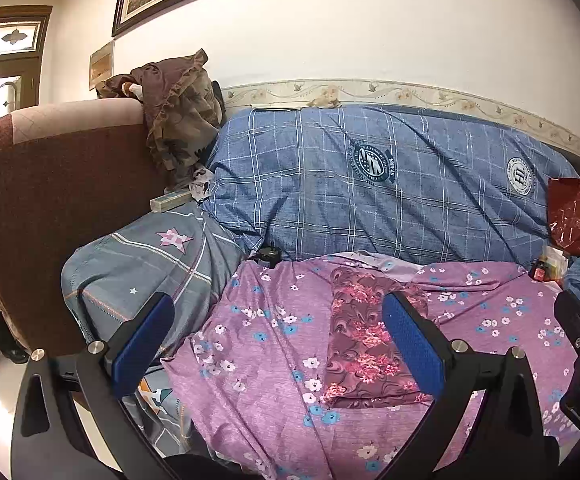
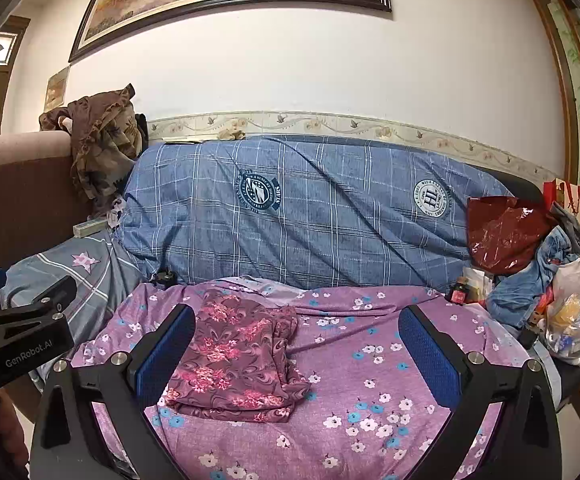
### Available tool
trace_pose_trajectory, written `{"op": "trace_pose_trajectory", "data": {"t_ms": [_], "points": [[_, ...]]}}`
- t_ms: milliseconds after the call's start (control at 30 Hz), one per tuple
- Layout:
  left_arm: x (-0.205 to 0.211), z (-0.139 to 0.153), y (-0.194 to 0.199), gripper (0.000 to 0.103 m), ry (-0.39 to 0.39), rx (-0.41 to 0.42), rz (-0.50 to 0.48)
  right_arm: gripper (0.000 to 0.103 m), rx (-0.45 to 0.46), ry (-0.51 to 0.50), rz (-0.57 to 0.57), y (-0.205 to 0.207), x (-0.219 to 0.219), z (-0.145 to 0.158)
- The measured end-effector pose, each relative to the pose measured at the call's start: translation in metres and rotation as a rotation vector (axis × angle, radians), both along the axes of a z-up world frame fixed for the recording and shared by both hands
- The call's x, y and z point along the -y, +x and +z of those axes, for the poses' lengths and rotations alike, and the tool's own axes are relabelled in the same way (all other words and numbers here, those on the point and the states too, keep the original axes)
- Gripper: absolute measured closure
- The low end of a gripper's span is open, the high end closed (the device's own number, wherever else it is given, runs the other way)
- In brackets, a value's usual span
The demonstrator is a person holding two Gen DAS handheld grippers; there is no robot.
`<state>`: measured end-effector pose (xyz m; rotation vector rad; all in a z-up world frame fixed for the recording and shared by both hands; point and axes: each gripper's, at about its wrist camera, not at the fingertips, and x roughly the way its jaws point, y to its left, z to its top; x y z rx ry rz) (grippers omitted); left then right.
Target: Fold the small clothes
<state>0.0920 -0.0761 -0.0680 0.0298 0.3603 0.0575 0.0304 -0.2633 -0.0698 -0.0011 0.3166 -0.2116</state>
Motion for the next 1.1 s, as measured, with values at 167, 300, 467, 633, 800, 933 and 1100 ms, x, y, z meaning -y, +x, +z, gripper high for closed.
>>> {"op": "trace_pose_trajectory", "data": {"t_ms": [167,300,467,633,800,933,1100], "points": [[-0.001,0.001,0.000,0.000,-0.005,0.004,-0.006,0.000,-0.002,0.001,-0.005,0.000,-0.001,0.001],[-0.001,0.000,0.001,0.000,-0.008,-0.002,-0.006,0.000,-0.005,-0.006,-0.007,0.001,-0.001,0.001],[-0.001,-0.002,0.006,0.000,-0.010,-0.012,-0.014,0.000,-0.015,-0.003,-0.006,0.005,-0.003,-0.002],[0.001,-0.005,0.011,0.000,-0.013,-0.020,-0.022,0.000,-0.026,-0.008,-0.002,0.010,-0.006,-0.006],[0.002,-0.010,0.017,0.000,-0.014,-0.032,-0.021,0.000,-0.041,-0.012,0.002,0.018,-0.008,-0.010],[0.002,-0.013,0.022,0.000,-0.017,-0.038,-0.017,0.000,-0.049,-0.012,0.003,0.022,-0.009,-0.014],[0.003,-0.017,0.029,0.000,-0.018,-0.050,-0.014,0.000,-0.061,-0.013,0.007,0.029,-0.010,-0.018]]}}
